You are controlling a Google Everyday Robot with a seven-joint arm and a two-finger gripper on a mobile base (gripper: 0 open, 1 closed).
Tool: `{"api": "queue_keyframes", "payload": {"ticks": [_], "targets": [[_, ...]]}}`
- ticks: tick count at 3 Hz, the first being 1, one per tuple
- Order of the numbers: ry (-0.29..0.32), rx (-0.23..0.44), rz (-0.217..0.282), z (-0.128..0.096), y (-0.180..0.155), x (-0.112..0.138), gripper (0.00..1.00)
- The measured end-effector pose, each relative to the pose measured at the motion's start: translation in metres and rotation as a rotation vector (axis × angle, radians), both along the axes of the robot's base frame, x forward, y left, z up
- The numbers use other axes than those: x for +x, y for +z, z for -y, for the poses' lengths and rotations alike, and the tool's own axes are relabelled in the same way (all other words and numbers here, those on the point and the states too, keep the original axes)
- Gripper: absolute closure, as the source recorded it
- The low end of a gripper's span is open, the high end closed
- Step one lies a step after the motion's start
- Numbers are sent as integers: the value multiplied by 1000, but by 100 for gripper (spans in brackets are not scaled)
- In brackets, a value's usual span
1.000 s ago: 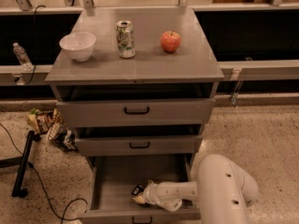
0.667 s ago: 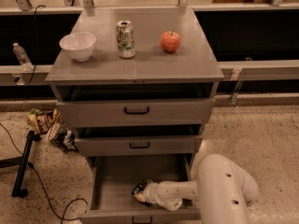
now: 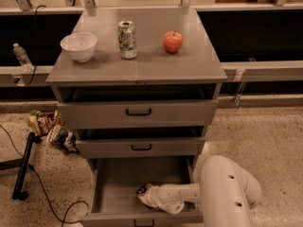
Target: Pick rxbar chocolate from bottom drawer and place on counter
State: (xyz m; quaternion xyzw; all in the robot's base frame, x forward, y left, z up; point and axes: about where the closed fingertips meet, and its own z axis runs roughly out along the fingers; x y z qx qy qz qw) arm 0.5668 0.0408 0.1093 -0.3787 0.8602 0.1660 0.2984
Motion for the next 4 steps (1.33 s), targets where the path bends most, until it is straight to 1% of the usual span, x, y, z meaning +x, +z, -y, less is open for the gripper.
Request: {"api": "queue_keyframes", "payload": {"ticks": [1,2,3,4], "targets": [[1,42,51,4,21,9,100],[28,105,144,13,68,22,100],[31,147,192,25,99,25,100],[30,168,200,41,117,20,100]]}}
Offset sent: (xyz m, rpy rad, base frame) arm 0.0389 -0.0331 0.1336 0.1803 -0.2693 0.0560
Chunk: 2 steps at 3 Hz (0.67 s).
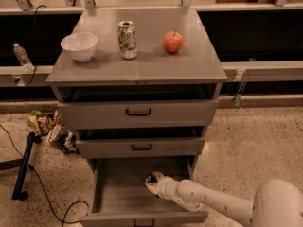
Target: Pick rxbar chocolate from bottom drawer and place on counter
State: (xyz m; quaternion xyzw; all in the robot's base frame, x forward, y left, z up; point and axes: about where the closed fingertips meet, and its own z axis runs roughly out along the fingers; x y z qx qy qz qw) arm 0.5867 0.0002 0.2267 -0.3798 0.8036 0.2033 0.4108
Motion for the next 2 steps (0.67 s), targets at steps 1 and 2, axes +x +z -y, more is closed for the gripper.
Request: {"api": "queue_keyframes", "payload": {"ticks": [1,2], "targets": [[11,42,6,21,19,-14,100],[51,99,25,43,44,-28,100]]}}
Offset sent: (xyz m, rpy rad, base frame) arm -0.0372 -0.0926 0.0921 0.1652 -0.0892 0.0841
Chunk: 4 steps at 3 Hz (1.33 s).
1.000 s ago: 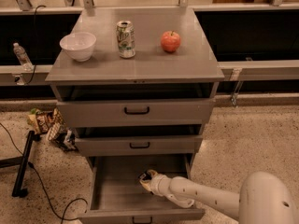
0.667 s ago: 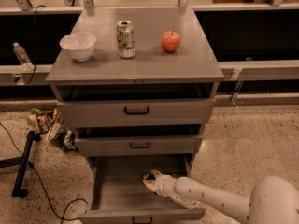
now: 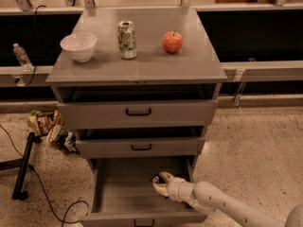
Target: Pick rxbar chocolate from bottom drawer and place on counter
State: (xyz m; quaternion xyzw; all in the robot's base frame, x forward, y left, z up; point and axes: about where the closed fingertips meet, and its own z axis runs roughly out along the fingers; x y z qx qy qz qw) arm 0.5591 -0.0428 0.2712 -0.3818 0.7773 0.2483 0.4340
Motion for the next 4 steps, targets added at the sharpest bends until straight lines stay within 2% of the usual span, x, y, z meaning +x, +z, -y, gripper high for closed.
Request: {"api": "queue_keyframes", "payload": {"ticks": [1,2,3,4], "targets": [[0,0,0,0,0,0,100],[-15,2,56,-11,27,3,100],[-50,-47,171,-39,100,-1,100],[-71,-105,237,-51,157,-4,100]]}}
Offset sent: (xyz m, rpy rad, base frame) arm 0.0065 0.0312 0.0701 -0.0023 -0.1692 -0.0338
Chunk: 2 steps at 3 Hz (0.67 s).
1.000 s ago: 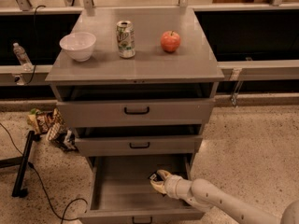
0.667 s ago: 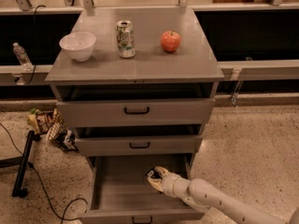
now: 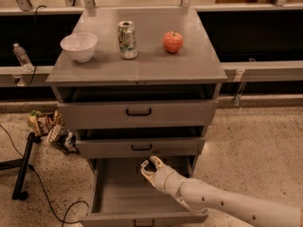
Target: Pick rxbar chocolate from bottom drawer and place on counter
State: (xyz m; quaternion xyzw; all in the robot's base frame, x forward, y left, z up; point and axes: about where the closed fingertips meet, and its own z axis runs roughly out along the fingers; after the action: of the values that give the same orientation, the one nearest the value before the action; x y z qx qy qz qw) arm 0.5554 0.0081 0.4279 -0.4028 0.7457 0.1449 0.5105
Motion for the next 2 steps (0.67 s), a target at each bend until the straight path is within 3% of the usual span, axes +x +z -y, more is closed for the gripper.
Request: {"api": "queue_keyframes", "payload": {"ticks": [2], "targets": [[-38,-76,131,-4,122,-23,100]]}}
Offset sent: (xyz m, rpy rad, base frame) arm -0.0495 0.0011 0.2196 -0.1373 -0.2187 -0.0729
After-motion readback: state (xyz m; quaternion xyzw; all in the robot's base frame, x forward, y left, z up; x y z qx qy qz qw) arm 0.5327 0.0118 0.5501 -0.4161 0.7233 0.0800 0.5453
